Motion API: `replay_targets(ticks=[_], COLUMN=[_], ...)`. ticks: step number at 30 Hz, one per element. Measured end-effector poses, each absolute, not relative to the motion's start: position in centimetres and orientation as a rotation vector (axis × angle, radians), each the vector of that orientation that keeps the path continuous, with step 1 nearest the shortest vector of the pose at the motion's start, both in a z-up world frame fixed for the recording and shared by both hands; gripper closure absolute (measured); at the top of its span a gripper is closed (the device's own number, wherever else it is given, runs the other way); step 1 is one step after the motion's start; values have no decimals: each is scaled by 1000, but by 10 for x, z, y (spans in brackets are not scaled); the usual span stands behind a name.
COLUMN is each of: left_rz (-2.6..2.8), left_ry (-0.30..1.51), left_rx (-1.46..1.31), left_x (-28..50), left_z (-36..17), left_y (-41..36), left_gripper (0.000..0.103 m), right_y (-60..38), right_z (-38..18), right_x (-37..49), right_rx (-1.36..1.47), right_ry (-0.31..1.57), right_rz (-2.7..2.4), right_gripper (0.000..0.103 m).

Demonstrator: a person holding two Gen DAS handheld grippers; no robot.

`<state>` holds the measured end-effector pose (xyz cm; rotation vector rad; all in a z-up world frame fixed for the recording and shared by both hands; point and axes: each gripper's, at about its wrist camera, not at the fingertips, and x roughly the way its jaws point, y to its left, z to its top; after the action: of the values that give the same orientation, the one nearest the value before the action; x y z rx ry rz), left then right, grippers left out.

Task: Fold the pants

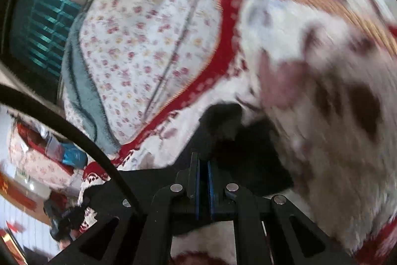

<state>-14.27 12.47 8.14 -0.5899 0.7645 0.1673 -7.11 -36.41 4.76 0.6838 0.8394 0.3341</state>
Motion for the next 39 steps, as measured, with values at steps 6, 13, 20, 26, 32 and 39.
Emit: replay_targets(ticks=[6,13,20,26,32,39], left_rz=[176,196,181,165,170,194], left_ry=[816,801,792,777,779,744], left_rx=[-638,-585,-583,-574,-617,-594], left_x=[-158,-167,-168,-171,-174,-185], left_z=[55,50,52,59,51,64], left_y=[122,109,104,101,105,111], left_gripper=[98,98,98,98,98,98], right_y=[-369,-372,-375,-387,-387,-314], right_z=[40,43,52,71,61,55], right_x=[-84,-85,-89,-100,-104,-93], right_rx=[709,614,583,562,690,682], right_ry=[847,909,864,823,843,941], right_rz=[308,208,168,141,219,450], right_gripper=[98,98,98,102,97,66])
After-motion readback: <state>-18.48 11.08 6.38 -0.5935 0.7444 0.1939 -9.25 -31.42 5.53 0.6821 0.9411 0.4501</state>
